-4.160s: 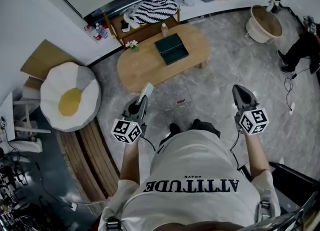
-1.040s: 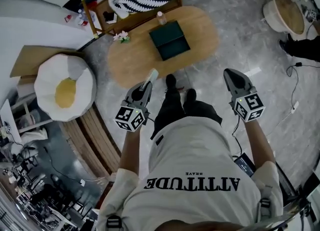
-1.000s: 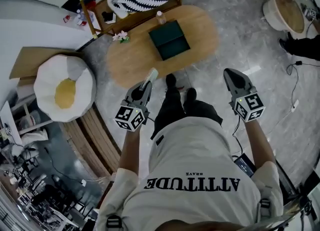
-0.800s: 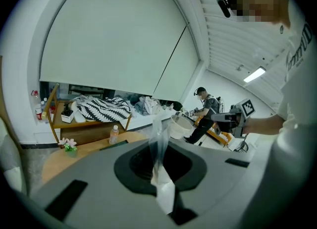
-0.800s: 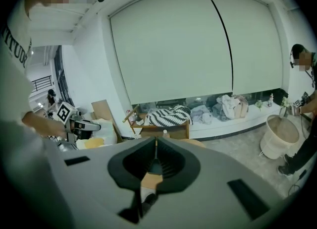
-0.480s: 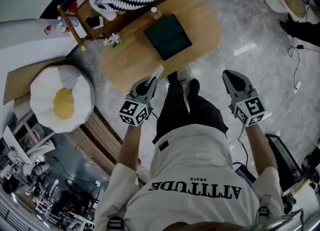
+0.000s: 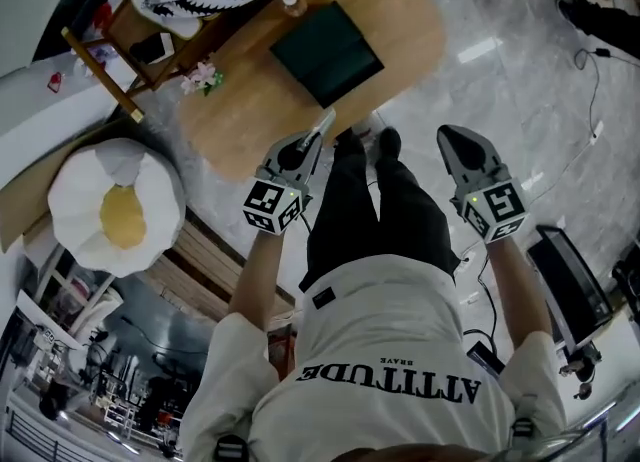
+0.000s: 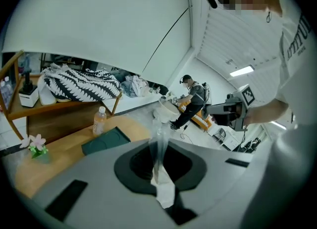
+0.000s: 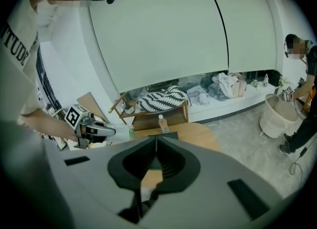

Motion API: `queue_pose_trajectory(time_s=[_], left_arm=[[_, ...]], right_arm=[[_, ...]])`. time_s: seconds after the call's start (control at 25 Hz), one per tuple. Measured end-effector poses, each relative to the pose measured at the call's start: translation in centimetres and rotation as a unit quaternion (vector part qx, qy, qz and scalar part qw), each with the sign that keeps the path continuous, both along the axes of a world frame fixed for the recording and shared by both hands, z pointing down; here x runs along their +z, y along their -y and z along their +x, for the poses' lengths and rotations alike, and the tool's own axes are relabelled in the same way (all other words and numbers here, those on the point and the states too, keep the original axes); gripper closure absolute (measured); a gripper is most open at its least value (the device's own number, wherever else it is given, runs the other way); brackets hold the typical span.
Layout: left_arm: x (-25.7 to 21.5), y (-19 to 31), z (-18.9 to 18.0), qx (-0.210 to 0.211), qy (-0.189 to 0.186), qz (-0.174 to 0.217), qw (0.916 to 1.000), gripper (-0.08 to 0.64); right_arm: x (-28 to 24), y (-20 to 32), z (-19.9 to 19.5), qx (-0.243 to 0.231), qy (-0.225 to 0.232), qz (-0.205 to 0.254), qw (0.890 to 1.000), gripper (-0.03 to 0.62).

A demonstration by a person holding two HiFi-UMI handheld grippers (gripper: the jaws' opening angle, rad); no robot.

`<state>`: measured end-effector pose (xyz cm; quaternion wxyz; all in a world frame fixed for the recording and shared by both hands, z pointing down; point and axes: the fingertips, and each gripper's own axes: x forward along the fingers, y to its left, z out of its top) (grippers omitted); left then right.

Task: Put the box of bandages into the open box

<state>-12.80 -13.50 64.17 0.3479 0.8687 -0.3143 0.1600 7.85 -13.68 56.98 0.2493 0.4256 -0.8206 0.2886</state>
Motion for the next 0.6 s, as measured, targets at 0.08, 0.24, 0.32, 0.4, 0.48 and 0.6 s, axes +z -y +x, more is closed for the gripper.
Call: queue_pose_trajectory(time_s=[0.08,0.24,0.32,0.4,0.48,0.6], left_arm=[[1.0,0.3,0.4,0.011,-0.002,-0.005,0.9999,0.526],[3.0,1.1,1.0,0.026,-0.001,-0.014,0.9996,0.526],[4.2,1.7,1.4,0.027,0.002,-0.017,0.9995,0.526],[5.4,2.2,1.8,0.028,0.007,-0.020,0.9994,0.526],[6.5,2.7,2.3,0.026,0.011,-0.020,0.9994,0.526],[8.4,3.4,3.1,0.018,0.013,-0.024,0.9995,0.526]], right_arm=[[0.9,0.1,-0.4,0.002,-0.004,-0.007,1.000,0.569],[2.5,0.3,-0.8,0.013,-0.004,-0.020,1.000,0.569],[3.4,0.5,-0.8,0.016,-0.002,-0.024,1.000,0.569],[4.1,0.5,-0.8,0.015,-0.001,-0.029,0.999,0.569],[5.0,0.4,-0.6,0.010,-0.002,-0.036,0.999,0.569],[6.4,0.4,-0.2,0.004,-0.004,-0.049,0.999,0.569]])
